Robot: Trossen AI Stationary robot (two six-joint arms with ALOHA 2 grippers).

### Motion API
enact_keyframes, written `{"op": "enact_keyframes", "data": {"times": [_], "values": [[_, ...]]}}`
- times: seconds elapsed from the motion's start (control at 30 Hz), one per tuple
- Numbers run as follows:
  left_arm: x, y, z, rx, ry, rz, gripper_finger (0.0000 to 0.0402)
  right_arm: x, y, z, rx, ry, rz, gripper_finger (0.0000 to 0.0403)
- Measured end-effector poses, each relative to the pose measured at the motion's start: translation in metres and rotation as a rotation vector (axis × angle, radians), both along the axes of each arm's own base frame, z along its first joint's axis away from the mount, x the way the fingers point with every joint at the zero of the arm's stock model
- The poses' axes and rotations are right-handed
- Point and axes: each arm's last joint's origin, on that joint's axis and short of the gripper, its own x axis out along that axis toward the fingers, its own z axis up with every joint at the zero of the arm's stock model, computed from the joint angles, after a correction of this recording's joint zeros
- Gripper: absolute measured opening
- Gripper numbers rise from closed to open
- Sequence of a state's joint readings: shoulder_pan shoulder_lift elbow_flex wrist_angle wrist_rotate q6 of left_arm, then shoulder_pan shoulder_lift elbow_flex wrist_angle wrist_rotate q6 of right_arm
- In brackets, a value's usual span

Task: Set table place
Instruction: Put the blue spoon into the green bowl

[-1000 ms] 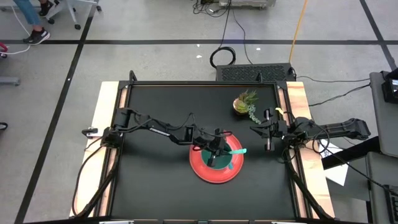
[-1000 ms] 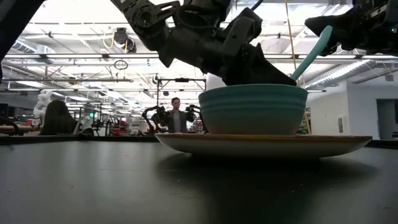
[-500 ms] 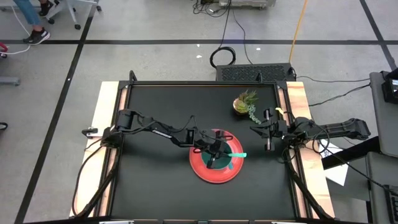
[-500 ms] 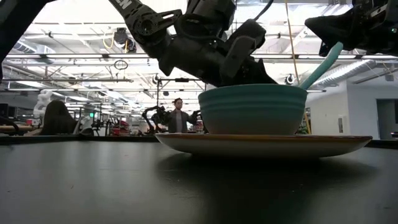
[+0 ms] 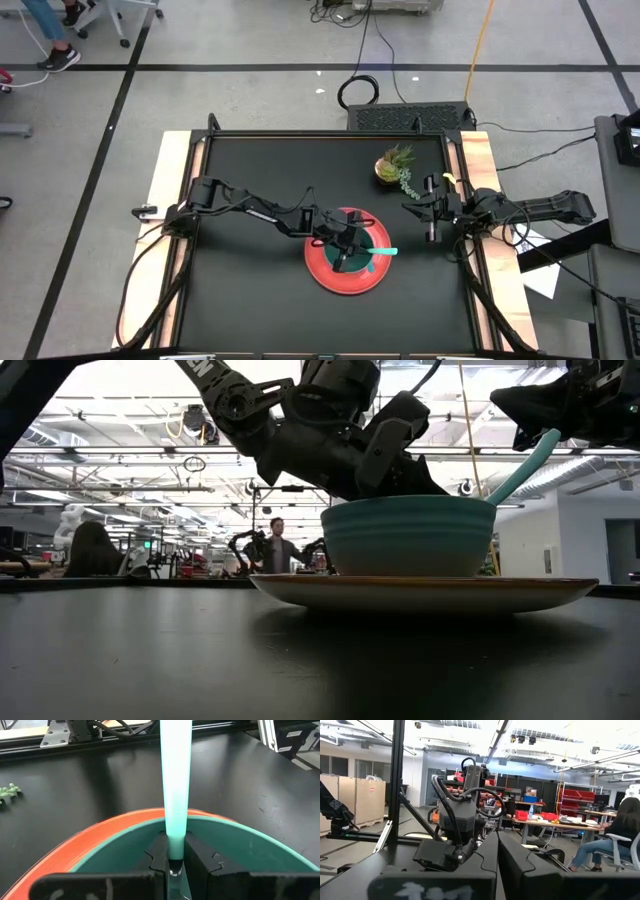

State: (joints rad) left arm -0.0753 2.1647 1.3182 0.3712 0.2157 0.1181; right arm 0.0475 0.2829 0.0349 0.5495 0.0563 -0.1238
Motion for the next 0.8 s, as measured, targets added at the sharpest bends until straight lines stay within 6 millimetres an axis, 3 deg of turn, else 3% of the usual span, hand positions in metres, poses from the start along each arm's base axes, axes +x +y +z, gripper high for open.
{"op": "enact_keyframes", "data": {"times": [0.47,0.67,0.8], "values": [[-0.0014,-0.0002,-0.0026,-0.002,0.028,-0.009,0.0038,0.0,0.0,0.0,0.0,0.0,0.0,0.0],[-0.0019,-0.0004,-0.0039,-0.002,0.036,-0.019,0.0064,0.0,0.0,0.0,0.001,0.0,0.0,0.0],[-0.0022,-0.0009,-0.0043,-0.002,0.04,-0.021,0.0043,0.0,0.0,0.0,0.001,0.0,0.0,0.0]]}}
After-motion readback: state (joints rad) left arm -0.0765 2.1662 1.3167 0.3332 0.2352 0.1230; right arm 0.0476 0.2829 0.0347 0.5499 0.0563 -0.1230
